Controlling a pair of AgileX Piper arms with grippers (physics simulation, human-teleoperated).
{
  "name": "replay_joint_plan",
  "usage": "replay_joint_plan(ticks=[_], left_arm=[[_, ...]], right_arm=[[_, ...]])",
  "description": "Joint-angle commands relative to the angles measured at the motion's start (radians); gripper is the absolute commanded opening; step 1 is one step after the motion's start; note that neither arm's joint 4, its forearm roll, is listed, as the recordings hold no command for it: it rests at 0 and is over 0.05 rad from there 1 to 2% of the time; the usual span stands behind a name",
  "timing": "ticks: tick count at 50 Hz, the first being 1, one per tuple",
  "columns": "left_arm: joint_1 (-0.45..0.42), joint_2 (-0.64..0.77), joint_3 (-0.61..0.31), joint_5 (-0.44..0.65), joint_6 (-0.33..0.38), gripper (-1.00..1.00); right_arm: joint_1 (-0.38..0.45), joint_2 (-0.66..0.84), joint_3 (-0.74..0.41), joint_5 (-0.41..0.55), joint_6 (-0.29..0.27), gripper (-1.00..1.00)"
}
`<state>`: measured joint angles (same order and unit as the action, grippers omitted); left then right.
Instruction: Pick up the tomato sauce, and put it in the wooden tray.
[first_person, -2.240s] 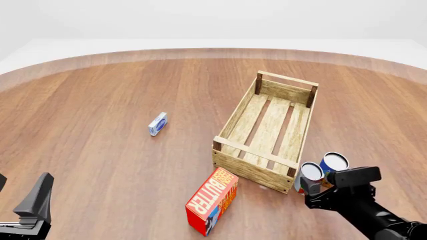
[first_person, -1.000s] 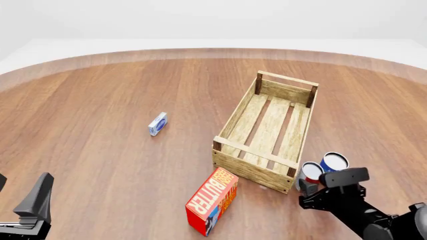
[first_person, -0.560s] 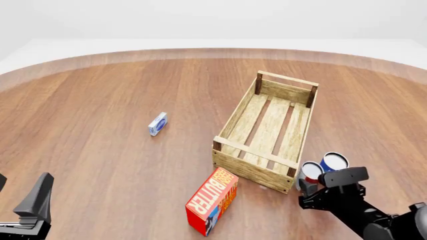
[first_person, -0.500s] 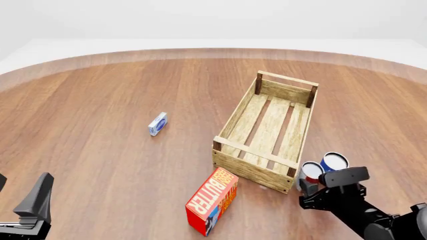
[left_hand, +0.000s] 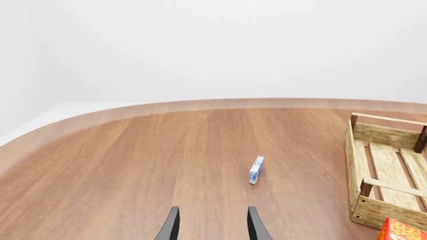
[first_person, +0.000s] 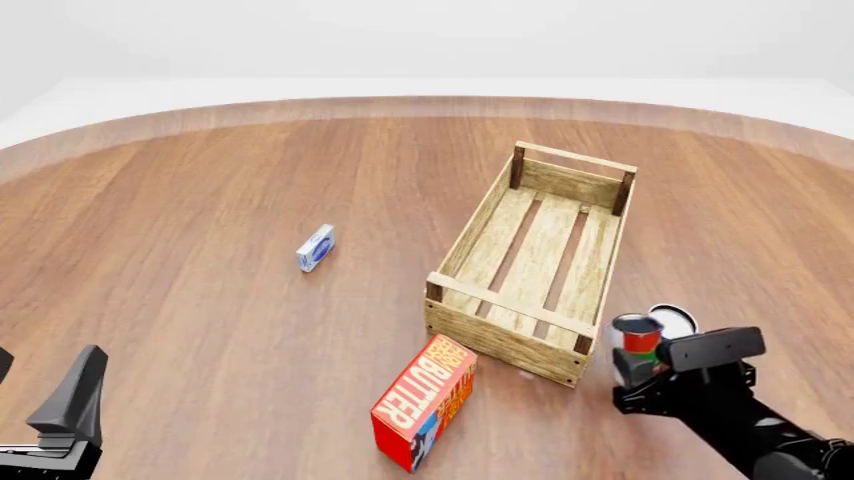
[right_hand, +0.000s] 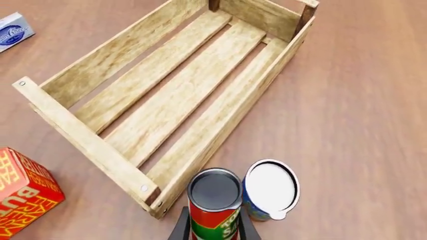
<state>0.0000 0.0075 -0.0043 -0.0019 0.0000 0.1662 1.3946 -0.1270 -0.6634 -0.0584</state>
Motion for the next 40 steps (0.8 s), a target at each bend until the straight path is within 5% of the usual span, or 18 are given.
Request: replay_joint_plan(ticks=[1,24,40], left_arm=[[0.000,0.000,0.000,0.000,0.000,1.00],[0.000,0.000,0.000,0.000,0.000,1.00],[0.000,0.000,0.000,0.000,0.000,1.00]], right_arm=[[-0.009,-0.125,-0.009,0.099,-0.001,-1.00],[-0.042,-0.429,-0.030,0.332,-0.014,-1.00],[-0.055,-0.555,-0.043,0.408,-0.009,-1.00]])
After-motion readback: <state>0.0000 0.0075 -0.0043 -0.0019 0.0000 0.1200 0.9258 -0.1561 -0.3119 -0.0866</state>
